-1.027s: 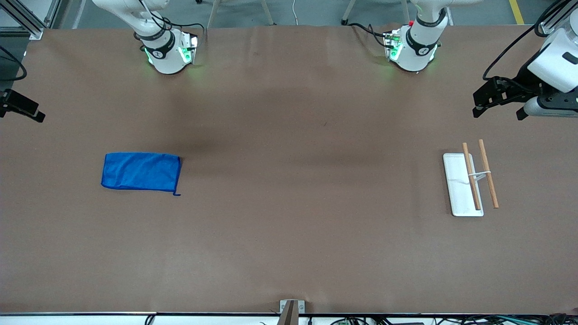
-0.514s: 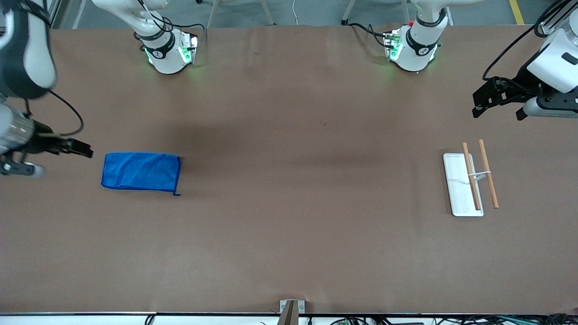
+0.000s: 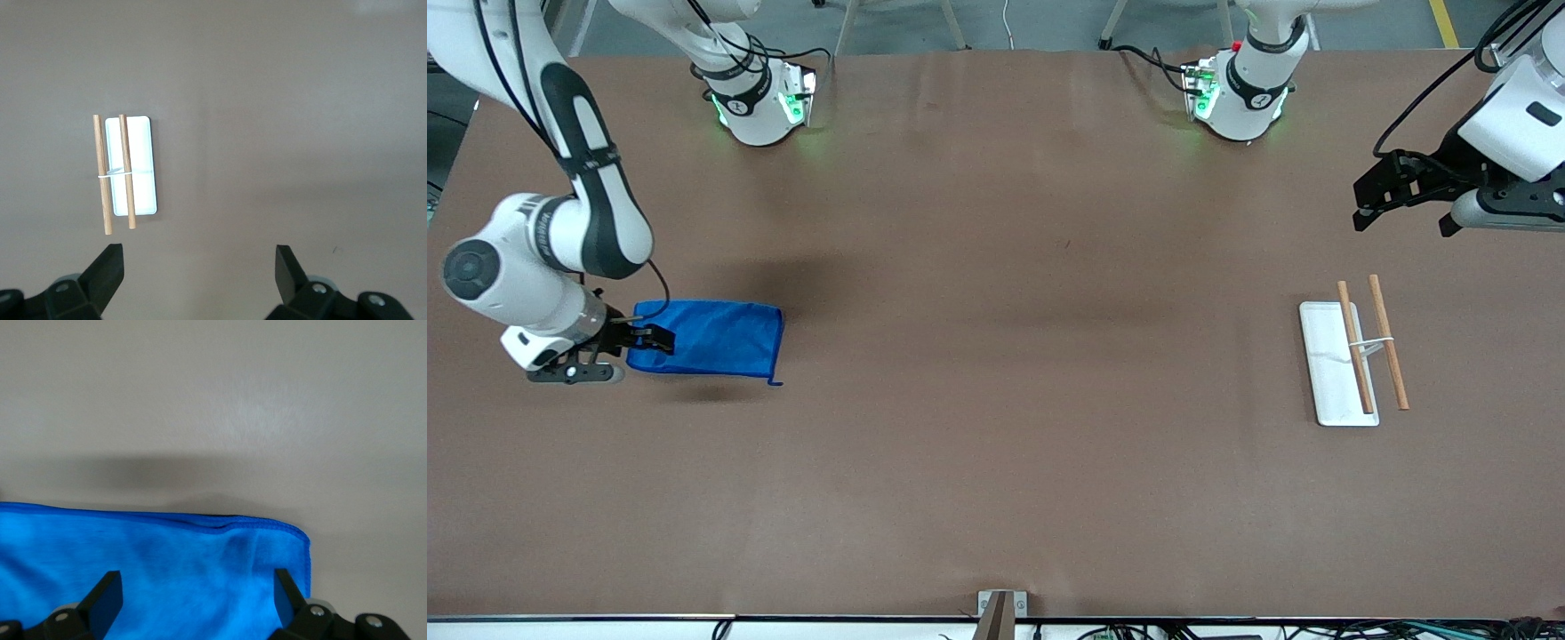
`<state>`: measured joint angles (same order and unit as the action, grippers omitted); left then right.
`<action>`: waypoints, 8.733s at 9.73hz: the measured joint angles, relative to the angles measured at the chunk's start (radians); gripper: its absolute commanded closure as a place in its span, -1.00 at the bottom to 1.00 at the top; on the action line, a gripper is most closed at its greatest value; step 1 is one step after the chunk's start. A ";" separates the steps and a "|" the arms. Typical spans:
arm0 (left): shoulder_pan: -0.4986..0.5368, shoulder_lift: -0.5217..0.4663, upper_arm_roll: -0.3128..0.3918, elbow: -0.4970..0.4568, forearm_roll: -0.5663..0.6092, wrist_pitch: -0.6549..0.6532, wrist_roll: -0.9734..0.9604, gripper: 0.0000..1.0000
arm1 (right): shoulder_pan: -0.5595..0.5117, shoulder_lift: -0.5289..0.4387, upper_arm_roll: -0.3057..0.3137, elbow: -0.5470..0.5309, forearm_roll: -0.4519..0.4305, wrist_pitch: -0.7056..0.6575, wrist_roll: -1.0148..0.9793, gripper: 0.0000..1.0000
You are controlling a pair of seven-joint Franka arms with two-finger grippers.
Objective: Right arm passes towel to left arm to hang
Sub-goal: 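Close the right gripper on the towel edge and lift it, then carry the towel toward the middle while the left gripper reaches toward it, then close the left gripper on the hanging towel beside the right gripper, then open the right gripper and withdraw while the left gripper carries the towel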
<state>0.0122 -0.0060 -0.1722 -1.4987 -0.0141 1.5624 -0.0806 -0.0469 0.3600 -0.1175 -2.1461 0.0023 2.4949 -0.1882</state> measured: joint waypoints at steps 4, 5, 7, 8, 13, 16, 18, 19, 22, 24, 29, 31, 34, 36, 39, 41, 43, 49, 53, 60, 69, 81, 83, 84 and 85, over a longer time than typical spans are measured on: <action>0.001 0.000 0.001 0.000 0.000 0.000 0.000 -1.00 | -0.001 0.069 0.003 -0.018 0.002 0.047 -0.001 -0.76; 0.001 0.000 0.001 0.000 0.000 0.000 0.000 -1.00 | 0.000 0.072 0.004 -0.029 0.002 0.048 -0.001 -0.64; 0.001 0.000 0.001 0.000 0.000 0.000 0.000 -1.00 | -0.001 0.072 0.004 -0.042 0.003 0.049 -0.001 -0.40; 0.001 0.000 0.001 0.000 0.000 0.000 0.000 -1.00 | -0.001 0.072 0.004 -0.043 0.004 0.049 -0.001 -0.28; 0.001 0.000 0.001 0.000 0.000 0.000 0.000 -1.00 | 0.000 0.081 0.005 -0.055 0.011 0.087 -0.001 0.65; 0.001 0.000 0.001 0.000 0.000 0.000 0.000 -1.00 | 0.000 0.079 0.007 -0.054 0.056 0.086 0.000 0.99; 0.001 0.000 0.001 0.000 0.000 0.000 0.000 -1.00 | 0.003 0.071 0.009 -0.039 0.085 0.021 0.001 0.99; 0.001 0.002 0.001 0.000 0.000 0.001 0.000 -1.00 | 0.006 0.053 0.011 -0.008 0.104 -0.068 0.000 0.99; 0.001 0.011 0.001 0.000 0.000 0.008 0.000 -1.00 | 0.022 -0.007 0.014 0.239 0.116 -0.472 0.000 0.99; 0.001 0.012 0.001 0.000 0.000 0.012 0.000 -1.00 | 0.054 -0.018 0.029 0.411 0.122 -0.673 0.031 0.99; -0.040 0.052 -0.009 -0.002 -0.017 0.014 0.001 -1.00 | 0.093 -0.012 0.342 0.537 0.239 -0.791 0.328 0.99; -0.063 0.070 -0.011 -0.006 -0.084 0.016 0.002 -1.00 | 0.100 -0.011 0.436 0.546 0.451 -0.744 0.397 0.99; -0.068 0.092 -0.012 -0.073 -0.307 0.064 0.057 -1.00 | 0.102 -0.004 0.512 0.541 0.754 -0.692 0.435 0.98; -0.068 0.133 -0.013 -0.105 -0.455 0.063 0.089 -1.00 | 0.105 0.006 0.575 0.530 0.970 -0.594 0.454 0.98; -0.065 0.215 -0.015 -0.139 -0.688 0.008 0.162 -1.00 | 0.109 0.018 0.699 0.523 1.238 -0.397 0.454 0.98; -0.030 0.235 -0.014 -0.228 -0.859 -0.028 0.293 -1.00 | 0.110 0.019 0.743 0.523 1.412 -0.366 0.452 0.99; 0.001 0.238 -0.013 -0.306 -0.976 -0.048 0.356 -1.00 | 0.110 0.019 0.760 0.523 1.536 -0.365 0.441 0.99; 0.038 0.239 -0.013 -0.442 -1.306 -0.132 0.471 -0.86 | 0.128 0.033 0.788 0.520 1.826 -0.365 0.283 0.99; 0.031 0.239 -0.014 -0.495 -1.462 -0.126 0.532 -0.78 | 0.154 0.058 0.794 0.518 1.928 -0.365 0.199 0.99; -0.022 0.238 -0.025 -0.536 -1.552 -0.054 0.633 -0.07 | 0.170 0.059 0.812 0.518 1.990 -0.342 0.134 0.98; 0.019 0.199 -0.026 -0.537 -1.563 -0.055 0.640 1.00 | 0.170 0.059 0.820 0.518 1.993 -0.323 0.131 0.41; 0.101 0.196 -0.013 -0.207 -0.780 -0.049 0.317 1.00 | 0.075 -0.035 0.600 0.309 1.029 -0.151 0.322 -1.00; 0.102 0.191 -0.012 -0.154 -0.627 -0.049 0.229 1.00 | 0.071 -0.090 0.525 0.287 0.685 -0.158 0.468 -1.00; 0.102 0.188 -0.014 -0.145 -0.558 -0.037 0.189 1.00 | 0.072 -0.112 0.486 0.280 0.515 -0.166 0.535 -1.00; 0.102 0.185 -0.016 -0.144 -0.489 -0.003 0.162 1.00 | 0.071 -0.134 0.423 0.275 0.361 -0.210 0.571 -1.00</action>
<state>0.1139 0.1791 -0.1880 -1.6429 -0.5029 1.5590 0.0816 0.0242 0.2259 0.3056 -1.8713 0.3635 2.2847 0.3830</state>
